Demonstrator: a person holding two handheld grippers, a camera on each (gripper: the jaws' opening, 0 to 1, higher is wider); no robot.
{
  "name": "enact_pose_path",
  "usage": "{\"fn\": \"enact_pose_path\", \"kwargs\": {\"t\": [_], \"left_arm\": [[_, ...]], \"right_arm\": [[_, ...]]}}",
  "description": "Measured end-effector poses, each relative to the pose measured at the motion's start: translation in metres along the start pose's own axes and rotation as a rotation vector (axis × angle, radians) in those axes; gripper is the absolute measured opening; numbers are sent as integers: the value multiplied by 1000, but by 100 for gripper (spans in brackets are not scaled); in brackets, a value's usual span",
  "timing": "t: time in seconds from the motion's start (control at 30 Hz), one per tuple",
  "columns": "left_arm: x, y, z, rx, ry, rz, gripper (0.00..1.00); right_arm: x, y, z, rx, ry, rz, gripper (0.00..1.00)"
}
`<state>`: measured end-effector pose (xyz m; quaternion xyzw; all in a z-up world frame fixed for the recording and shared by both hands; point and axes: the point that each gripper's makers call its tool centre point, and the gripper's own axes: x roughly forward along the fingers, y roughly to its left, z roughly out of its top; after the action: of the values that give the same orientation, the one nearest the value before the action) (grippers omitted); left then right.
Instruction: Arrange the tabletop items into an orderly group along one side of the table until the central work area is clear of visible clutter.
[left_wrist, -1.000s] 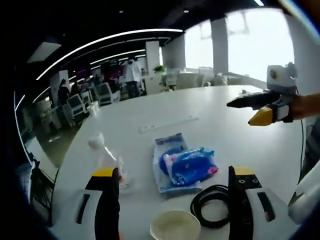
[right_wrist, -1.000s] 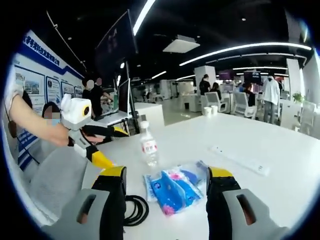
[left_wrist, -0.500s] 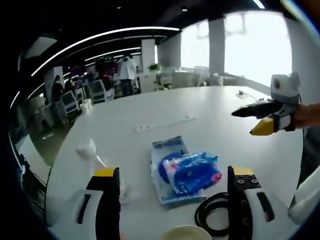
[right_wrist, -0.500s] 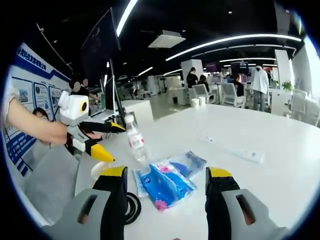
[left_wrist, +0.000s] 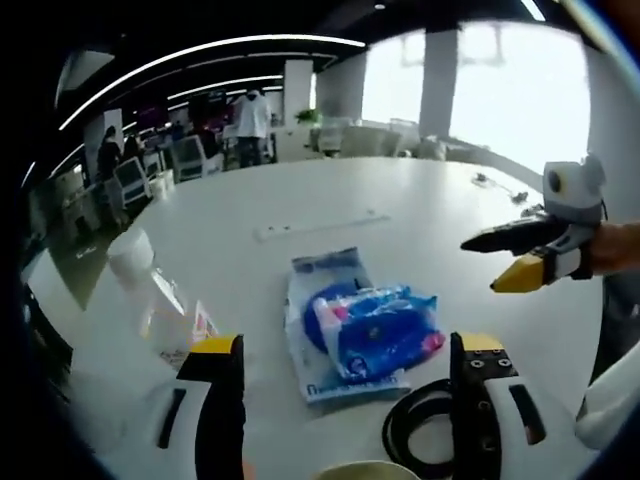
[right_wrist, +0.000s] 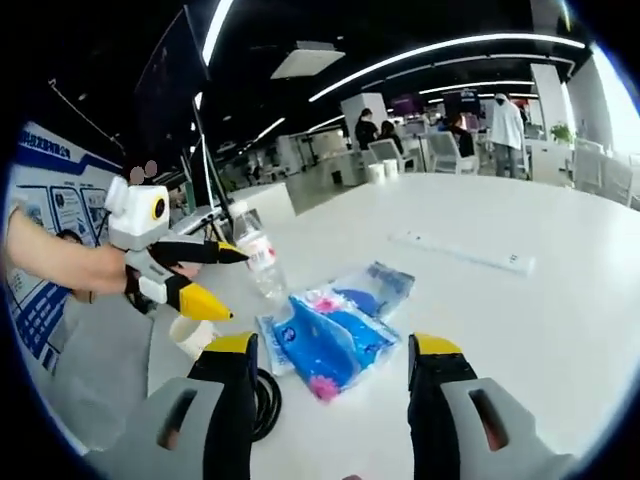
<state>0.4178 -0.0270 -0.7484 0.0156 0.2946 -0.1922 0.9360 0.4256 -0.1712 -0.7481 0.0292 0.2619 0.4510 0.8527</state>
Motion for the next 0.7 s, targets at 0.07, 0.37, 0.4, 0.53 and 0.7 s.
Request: {"fn": "enact_pose_path", "kwargs": {"t": [0.07, 0.37, 0.4, 0.53, 0.7], "left_arm": [[4, 3, -1, -8, 4, -1, 79], [24, 8, -12, -59, 41, -30, 72], [25, 7, -12, -64, 42, -32, 71], [35, 7, -17, -94, 56, -42, 71], [39, -1, -17, -85, 72, -71, 66]], "right_arm": [[3, -1, -3, 10, 7, 1, 57], [14, -8, -21, 68, 47, -15, 55], [15, -8, -24, 76, 55, -17, 55], [20, -9, -39, 113, 89, -25, 53], [28, -11, -44, 151, 91, -29, 53]]}}
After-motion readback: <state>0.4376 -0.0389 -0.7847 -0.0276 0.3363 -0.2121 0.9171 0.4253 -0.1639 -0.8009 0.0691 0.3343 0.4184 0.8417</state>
